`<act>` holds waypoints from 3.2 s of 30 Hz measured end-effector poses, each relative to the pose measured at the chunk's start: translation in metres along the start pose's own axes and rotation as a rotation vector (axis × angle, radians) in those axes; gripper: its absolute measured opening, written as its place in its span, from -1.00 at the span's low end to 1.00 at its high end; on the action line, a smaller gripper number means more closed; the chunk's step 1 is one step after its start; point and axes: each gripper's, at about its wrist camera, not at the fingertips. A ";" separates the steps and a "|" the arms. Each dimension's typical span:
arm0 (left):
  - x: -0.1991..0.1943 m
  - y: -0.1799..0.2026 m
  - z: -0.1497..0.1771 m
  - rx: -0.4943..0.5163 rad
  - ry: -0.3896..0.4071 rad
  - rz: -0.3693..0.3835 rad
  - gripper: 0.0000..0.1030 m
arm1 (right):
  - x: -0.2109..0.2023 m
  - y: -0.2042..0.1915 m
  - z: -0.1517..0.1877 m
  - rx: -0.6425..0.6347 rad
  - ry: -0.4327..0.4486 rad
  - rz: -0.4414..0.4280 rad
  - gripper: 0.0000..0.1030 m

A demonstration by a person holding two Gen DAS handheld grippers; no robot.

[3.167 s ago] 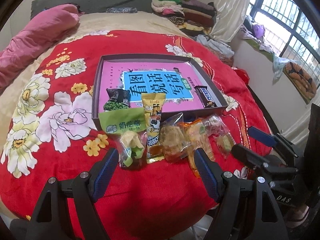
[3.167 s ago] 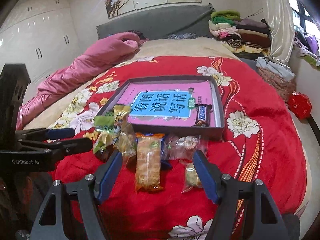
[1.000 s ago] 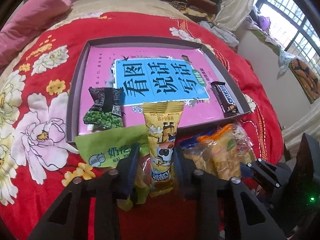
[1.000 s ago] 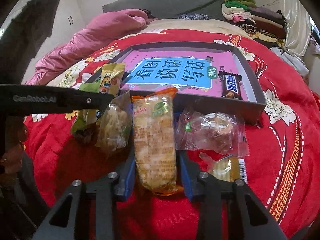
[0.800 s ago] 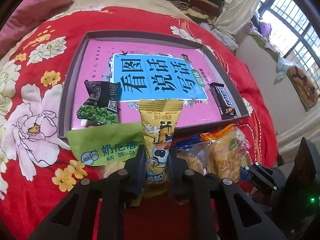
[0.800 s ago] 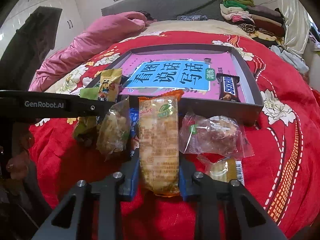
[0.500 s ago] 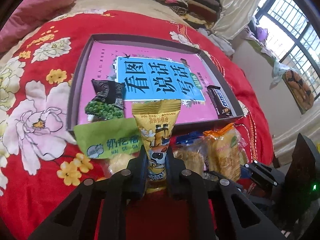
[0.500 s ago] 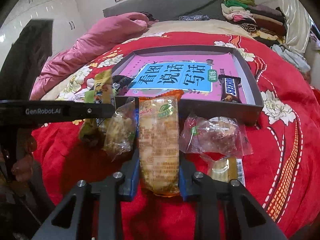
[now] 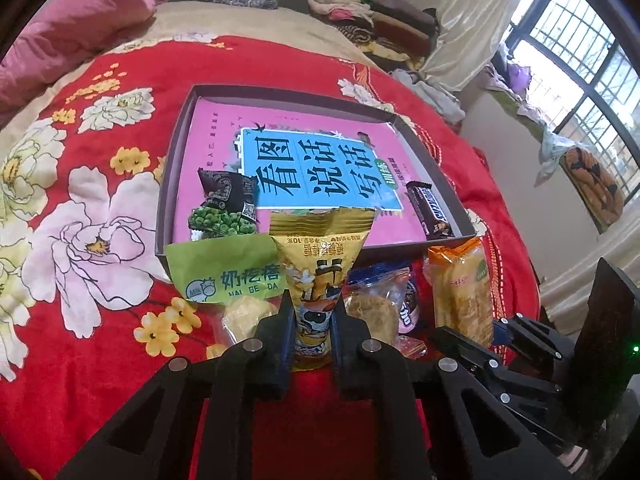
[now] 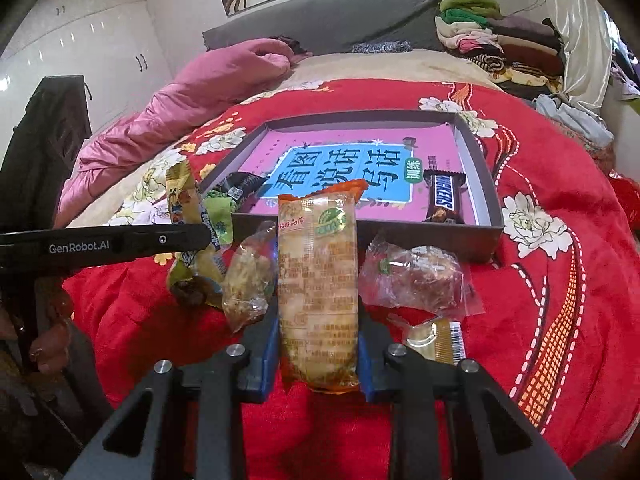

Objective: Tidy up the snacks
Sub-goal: 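Lift the bread packet with the right tool while the left tool lifts the yellow snack stick, then carry the bread packet over the tray with the right tool while the left tool carries the yellow stick there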

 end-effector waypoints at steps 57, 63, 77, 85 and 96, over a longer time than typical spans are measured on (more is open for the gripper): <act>-0.068 0.024 0.005 -0.035 0.083 -0.035 -0.71 | -0.051 0.015 -0.012 0.021 0.167 -0.035 -0.38; -0.071 0.030 0.000 -0.030 0.097 -0.035 -0.71 | -0.052 0.018 -0.014 0.029 0.172 -0.035 -0.38; -0.075 0.045 -0.011 -0.002 0.126 -0.048 -0.71 | -0.061 0.024 -0.020 0.029 0.207 0.007 -0.38; -0.071 0.053 -0.021 0.015 0.142 -0.048 -0.71 | -0.068 0.032 -0.024 0.036 0.236 0.049 -0.38; -0.065 0.052 -0.037 0.005 0.157 -0.024 -0.71 | -0.072 0.047 -0.032 0.060 0.256 0.101 -0.38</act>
Point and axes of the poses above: each gripper's, at about its wrist camera, not at the fingertips, and x roughly the way its jaws point, y to its right, z to its underside, and after that the axes turned 6 degrees about -y, right-handed
